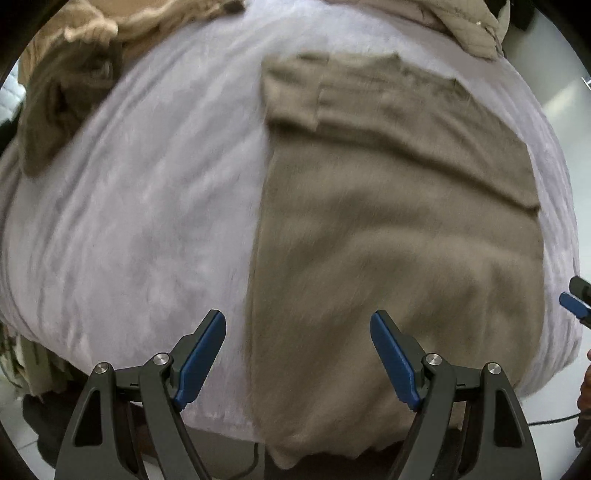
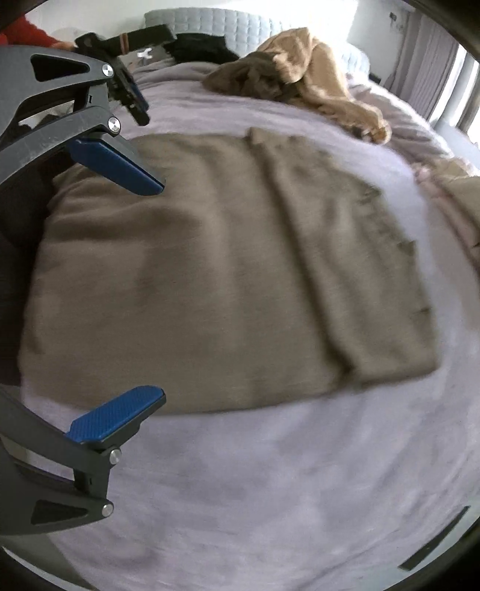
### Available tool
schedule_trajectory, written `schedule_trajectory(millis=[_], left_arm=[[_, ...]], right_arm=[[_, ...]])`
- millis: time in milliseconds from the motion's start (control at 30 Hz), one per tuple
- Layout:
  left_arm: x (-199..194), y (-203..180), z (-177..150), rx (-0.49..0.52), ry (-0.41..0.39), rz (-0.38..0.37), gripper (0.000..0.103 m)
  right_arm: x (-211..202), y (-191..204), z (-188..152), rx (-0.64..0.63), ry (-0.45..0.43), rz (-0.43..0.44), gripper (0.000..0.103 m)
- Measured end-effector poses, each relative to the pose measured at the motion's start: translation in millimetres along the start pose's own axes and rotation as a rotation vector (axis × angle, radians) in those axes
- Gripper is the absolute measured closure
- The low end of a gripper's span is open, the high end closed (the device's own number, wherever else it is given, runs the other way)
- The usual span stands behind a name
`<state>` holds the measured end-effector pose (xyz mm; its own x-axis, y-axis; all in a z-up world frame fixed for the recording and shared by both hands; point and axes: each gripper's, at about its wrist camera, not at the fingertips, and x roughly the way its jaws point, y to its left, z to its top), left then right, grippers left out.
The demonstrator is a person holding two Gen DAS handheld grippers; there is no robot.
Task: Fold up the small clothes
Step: 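Move both open tools to the sweater hem, then grasp the hem with the left tool while the right tool grasps the hem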
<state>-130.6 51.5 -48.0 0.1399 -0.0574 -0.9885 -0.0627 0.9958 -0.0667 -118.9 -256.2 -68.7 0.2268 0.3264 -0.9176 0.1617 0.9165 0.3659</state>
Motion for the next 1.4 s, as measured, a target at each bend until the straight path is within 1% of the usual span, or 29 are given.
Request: schedule_trajectory(millis=[133,267,333,400,467,500,533,633,700,733,767,800,833,867,933,1000,1067,1100,1233,1267,1367,1400], left_arm=[[19.1,15.1,-39.0,0.036,0.047,-0.026,0.022],[35.5,20.6,-77.0,0.078,0.087,-0.080,0.022],[42.8,20.5,-88.5,0.088,0.101,-0.112,0.022],[52.4,19.0,-99.0,0.099,0.108,-0.151,0.022],[59.7,18.1,-103.6,0.100,0.107,-0.170,0.022],[62.2,18.9,-105.1,0.099,0.102,-0.179,0.022],[64.5,19.3,-105.8,0.099,0.098,-0.189,0.019],[67.5,22.6,-109.3,0.087,0.086,-0.215,0.018],[67.1,24.1,-111.5,0.089,0.083,-0.237,0.020],[66.5,24.4,-113.1,0.097,0.086,-0.250,0.034],[65.0,25.0,-114.5,0.106,0.091,-0.252,0.055],[63.6,27.3,-115.8,0.112,0.096,-0.262,0.068],[62.1,31.5,-120.8,0.112,0.107,-0.300,0.092],[59.7,31.9,-120.4,0.097,0.116,-0.342,0.092],[50.2,36.0,-119.1,0.080,0.098,-0.388,0.092],[33.9,41.8,-114.6,0.057,0.061,-0.438,0.092],[17.5,46.2,-107.4,0.028,0.025,-0.488,0.092],[9.6,47.6,-102.5,0.020,0.006,-0.501,0.092],[-20.1,46.0,-70.1,0.002,-0.086,-0.519,0.092],[-26.8,45.6,-55.3,-0.003,-0.113,-0.521,0.092],[-37.2,36.8,-14.8,-0.016,-0.157,-0.510,0.092],[-36.7,35.2,-0.2,-0.021,-0.166,-0.506,0.092]], right_arm=[[14.2,-13.1,-45.7,0.037,0.062,-0.020,0.002],[21.2,-30.4,-88.3,0.066,0.076,-0.024,0.002],[25.0,-40.3,-108.5,0.083,0.084,-0.033,0.002],[29.0,-47.1,-123.1,0.091,0.086,-0.039,0.002],[35.3,-56.0,-132.9,0.105,0.096,-0.038,0.002],[40.1,-60.5,-137.3,0.110,0.097,-0.030,0.002],[45.7,-63.8,-140.7,0.110,0.093,-0.017,0.002],[59.1,-63.8,-141.3,0.121,0.095,0.026,0.005],[66.5,-60.7,-143.5,0.141,0.110,0.063,0.021],[68.8,-58.5,-144.2,0.153,0.127,0.083,0.047],[69.5,-57.8,-145.8,0.164,0.135,0.094,0.080],[67.6,-57.2,-148.5,0.179,0.130,0.115,0.090],[64.1,-55.4,-151.5,0.199,0.113,0.143,0.090],[58.1,-52.9,-151.5,0.211,0.091,0.170,0.090],[44.8,-45.3,-148.3,0.224,0.055,0.255,0.090],[30.0,-34.2,-138.4,0.219,0.022,0.315,0.090],[16.8,-23.5,-123.9,0.209,-0.010,0.362,0.090],[8.4,-19.4,-113.8,0.203,-0.029,0.381,0.090],[-17.0,-3.2,-63.8,0.189,-0.098,0.451,0.090],[-21.4,-1.7,-49.4,0.186,-0.111,0.462,0.090],[-29.6,0.0,1.1,0.172,-0.138,0.469,0.090],[-30.7,0.4,12.7,0.171,-0.142,0.467,0.090]])
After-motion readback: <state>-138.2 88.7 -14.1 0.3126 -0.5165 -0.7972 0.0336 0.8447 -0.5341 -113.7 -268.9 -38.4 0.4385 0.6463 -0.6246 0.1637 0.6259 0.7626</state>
